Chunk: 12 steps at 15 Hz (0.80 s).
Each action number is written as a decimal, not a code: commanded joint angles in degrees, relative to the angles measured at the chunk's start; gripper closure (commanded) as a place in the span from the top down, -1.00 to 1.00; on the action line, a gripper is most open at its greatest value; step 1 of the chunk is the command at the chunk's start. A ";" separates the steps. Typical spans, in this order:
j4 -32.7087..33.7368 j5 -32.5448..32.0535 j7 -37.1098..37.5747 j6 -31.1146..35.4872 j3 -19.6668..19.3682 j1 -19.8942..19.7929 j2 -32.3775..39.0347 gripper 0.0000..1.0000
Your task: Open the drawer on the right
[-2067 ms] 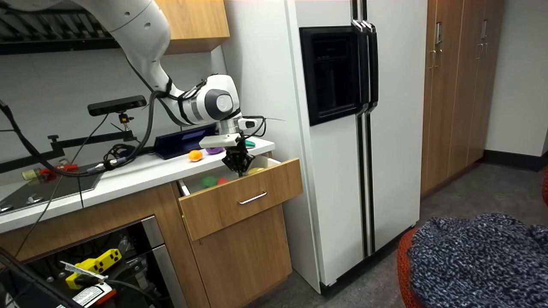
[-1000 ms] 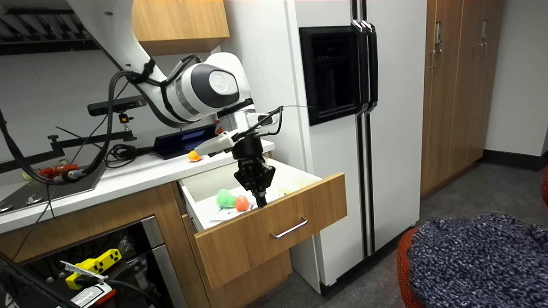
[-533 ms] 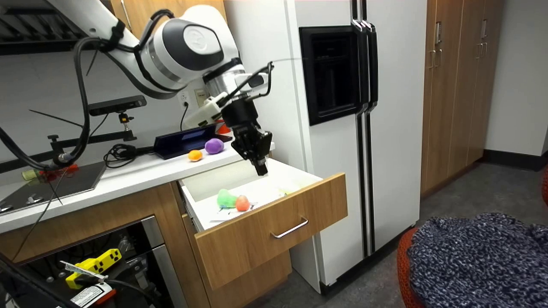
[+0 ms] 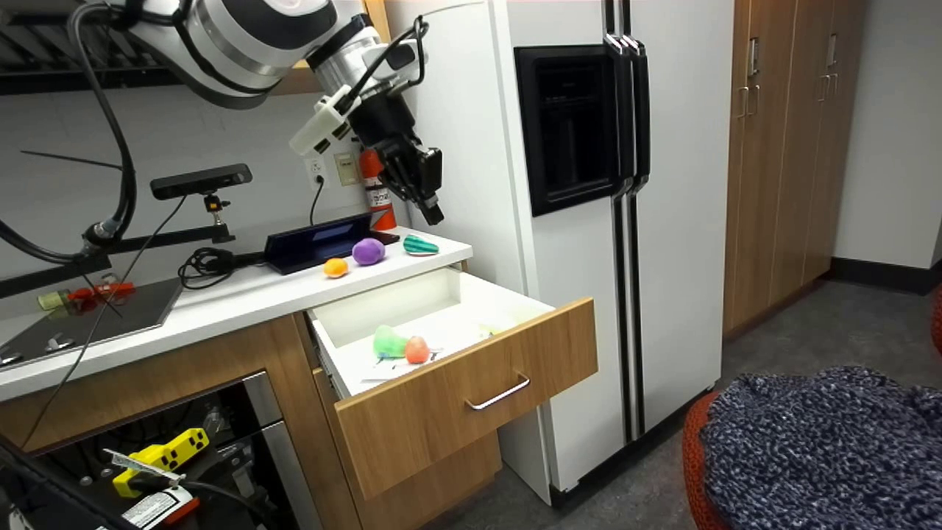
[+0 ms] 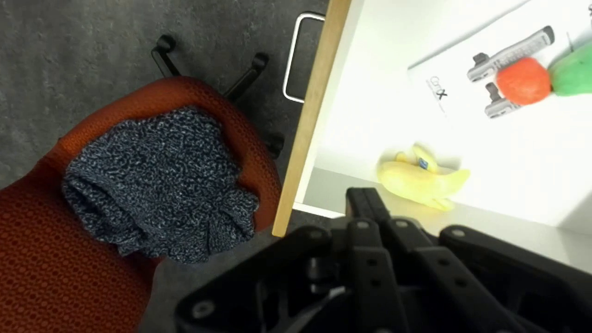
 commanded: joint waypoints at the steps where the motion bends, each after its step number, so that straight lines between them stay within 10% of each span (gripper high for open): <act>1: -1.63 7.60 -3.40 2.86 0.67 0.12 -3.03 -1.00; 5: 2.69 10.57 -2.44 8.47 3.63 0.89 4.23 -1.00; 6: 3.27 10.82 -2.29 9.53 4.46 1.14 5.22 -0.48; 12: 7.35 13.50 -4.37 11.25 6.73 2.62 10.82 0.27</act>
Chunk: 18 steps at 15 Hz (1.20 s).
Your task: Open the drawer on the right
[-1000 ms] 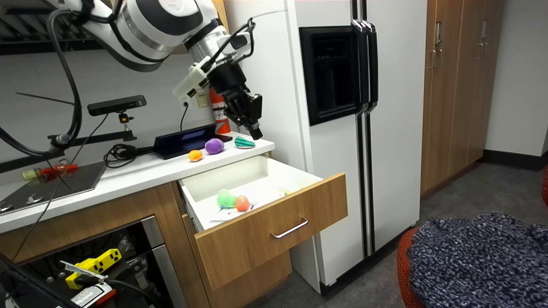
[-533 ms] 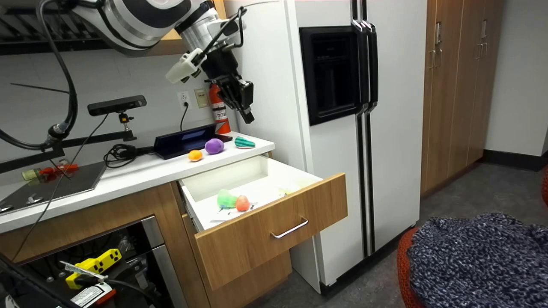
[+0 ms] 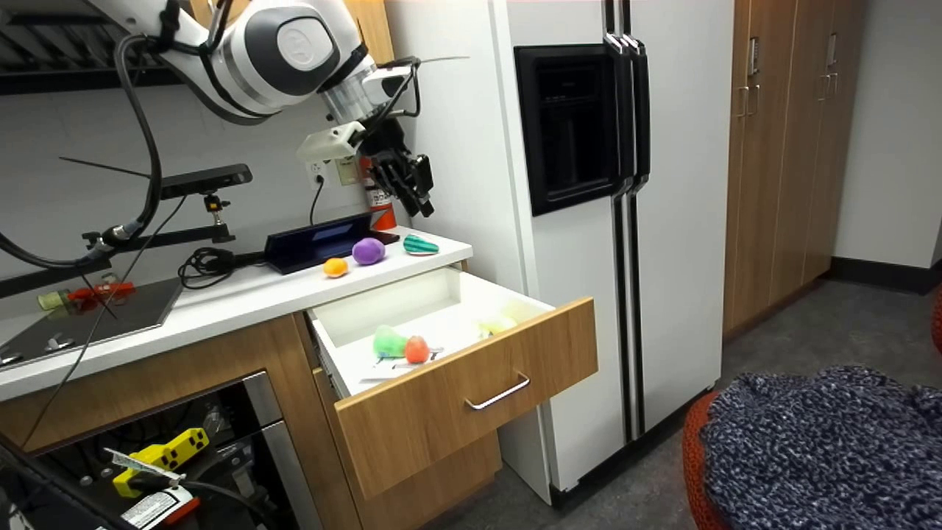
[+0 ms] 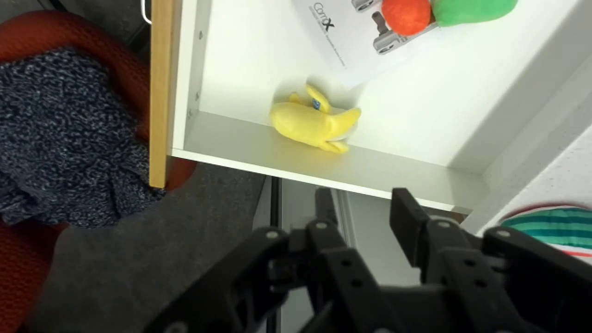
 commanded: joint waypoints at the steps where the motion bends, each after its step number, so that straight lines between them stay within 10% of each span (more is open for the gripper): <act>1: 3.29 2.79 -2.11 0.69 0.30 0.71 3.32 0.41; 5: 4.31 3.20 -2.52 0.55 0.36 0.56 4.36 0.98; 18: 3.54 1.51 -0.74 0.00 0.27 0.24 3.91 1.00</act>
